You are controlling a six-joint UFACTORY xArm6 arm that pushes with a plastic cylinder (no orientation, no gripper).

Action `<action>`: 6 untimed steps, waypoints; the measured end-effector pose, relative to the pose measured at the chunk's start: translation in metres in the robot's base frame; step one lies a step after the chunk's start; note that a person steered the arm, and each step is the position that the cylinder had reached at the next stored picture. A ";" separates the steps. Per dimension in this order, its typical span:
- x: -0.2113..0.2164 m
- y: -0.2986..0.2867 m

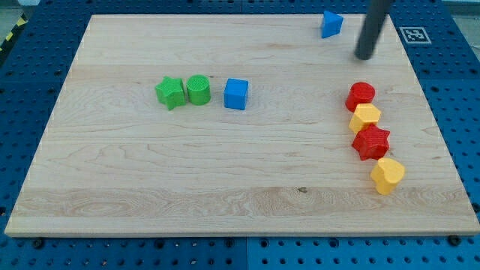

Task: Put the blue triangle to the right of the blue cube

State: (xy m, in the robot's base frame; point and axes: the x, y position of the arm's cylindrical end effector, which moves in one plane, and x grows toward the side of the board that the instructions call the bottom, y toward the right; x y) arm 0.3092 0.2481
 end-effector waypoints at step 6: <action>-0.118 -0.057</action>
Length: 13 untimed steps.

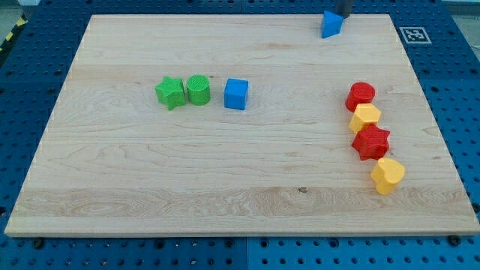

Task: Put the blue triangle to the right of the blue cube

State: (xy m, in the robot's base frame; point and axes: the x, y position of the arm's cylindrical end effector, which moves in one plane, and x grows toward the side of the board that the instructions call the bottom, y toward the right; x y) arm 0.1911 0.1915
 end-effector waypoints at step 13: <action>0.077 -0.036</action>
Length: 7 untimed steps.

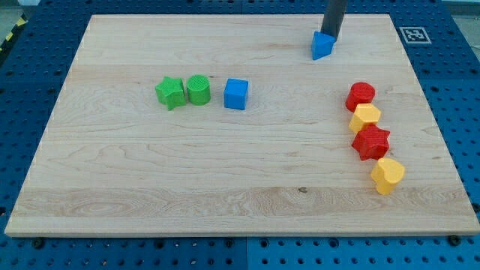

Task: Put the blue triangle to the right of the blue cube

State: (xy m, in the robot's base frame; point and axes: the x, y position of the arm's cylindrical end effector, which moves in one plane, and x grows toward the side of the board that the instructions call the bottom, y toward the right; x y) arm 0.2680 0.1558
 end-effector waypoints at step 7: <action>0.067 -0.042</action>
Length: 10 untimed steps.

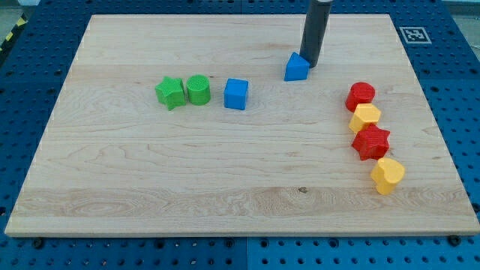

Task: Put the blue triangle to the right of the blue cube

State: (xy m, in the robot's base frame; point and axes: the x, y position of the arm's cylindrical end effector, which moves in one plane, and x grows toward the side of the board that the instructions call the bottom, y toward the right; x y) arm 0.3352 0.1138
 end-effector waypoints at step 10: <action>0.010 -0.125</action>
